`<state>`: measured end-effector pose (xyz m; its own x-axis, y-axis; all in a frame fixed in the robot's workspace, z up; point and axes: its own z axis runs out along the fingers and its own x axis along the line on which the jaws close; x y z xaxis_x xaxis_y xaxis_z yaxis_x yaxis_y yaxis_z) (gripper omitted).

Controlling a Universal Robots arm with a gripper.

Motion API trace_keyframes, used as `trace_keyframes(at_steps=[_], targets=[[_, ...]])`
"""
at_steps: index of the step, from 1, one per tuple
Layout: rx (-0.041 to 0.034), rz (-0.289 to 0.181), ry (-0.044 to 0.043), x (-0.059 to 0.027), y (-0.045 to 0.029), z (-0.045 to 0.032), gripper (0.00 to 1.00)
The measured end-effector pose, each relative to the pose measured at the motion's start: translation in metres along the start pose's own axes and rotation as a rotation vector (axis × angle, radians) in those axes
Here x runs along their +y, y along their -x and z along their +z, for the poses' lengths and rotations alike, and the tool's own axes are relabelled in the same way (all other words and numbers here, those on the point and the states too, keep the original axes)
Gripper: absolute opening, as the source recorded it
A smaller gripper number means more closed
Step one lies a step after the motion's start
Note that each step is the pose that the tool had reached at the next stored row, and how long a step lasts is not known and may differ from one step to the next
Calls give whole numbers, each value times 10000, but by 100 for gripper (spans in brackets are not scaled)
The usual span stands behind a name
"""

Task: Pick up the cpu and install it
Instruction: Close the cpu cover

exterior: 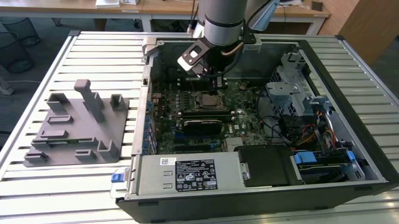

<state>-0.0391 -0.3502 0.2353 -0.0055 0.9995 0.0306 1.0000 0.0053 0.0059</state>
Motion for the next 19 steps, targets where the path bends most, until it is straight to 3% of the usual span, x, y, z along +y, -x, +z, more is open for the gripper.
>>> trace_keyframes(at_steps=[6, 12, 19], targets=[[2, 1, 2, -205, -1, 16, 11], [-1, -3, 0, -278, 2, 110, 11], [17, -2, 1, -297, 2, 153, 11]])
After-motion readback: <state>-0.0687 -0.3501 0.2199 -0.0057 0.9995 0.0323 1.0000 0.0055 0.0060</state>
